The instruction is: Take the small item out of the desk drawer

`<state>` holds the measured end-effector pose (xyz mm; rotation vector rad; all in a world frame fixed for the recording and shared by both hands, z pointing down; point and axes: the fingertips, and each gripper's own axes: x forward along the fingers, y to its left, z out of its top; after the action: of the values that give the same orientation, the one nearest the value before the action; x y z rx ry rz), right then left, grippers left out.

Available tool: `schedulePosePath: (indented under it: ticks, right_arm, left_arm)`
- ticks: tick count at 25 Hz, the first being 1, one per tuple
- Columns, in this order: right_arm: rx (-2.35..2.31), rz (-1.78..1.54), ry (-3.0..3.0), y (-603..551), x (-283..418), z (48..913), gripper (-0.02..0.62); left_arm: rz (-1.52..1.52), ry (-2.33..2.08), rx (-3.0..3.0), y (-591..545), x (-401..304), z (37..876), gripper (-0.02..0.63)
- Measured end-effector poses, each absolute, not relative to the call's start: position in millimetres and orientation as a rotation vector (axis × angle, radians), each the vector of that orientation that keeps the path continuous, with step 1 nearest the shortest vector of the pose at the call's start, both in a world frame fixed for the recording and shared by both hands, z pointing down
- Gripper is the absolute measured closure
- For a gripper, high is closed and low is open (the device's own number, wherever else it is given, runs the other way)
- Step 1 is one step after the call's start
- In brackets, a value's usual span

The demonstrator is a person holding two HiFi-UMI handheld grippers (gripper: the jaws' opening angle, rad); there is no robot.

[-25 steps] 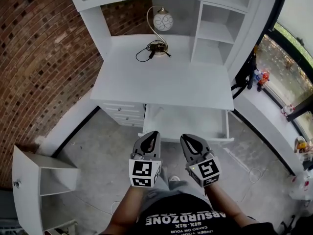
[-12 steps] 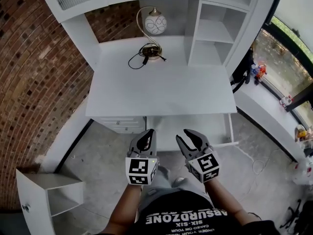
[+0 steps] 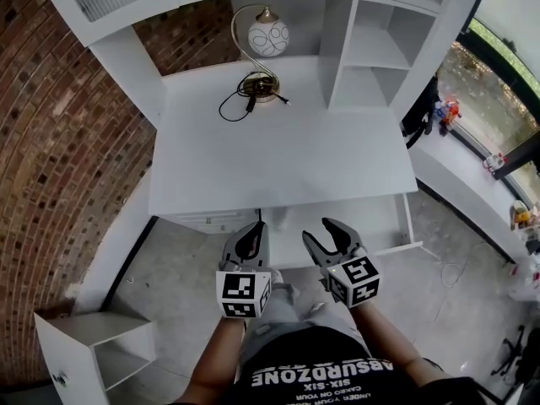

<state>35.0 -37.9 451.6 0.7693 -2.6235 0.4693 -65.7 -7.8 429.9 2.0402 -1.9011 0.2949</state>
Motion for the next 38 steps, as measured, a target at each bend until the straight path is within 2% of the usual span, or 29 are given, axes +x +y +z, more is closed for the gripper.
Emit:
schedulePosePath:
  ticks: [20, 38]
  right_arm:
    - [0.845, 0.785, -2.374, -66.6, -18.4, 547.9, 0.368]
    - [0.887, 1.016, -2.181, -95.0, -29.5, 628.9, 0.365]
  left_arm:
    - [0.357, -1.744, 2.114, -46.2, -119.9, 479.0, 0.595]
    - [0.407, -1.638, 2.092, -61.4, -128.5, 529.8, 0.595]
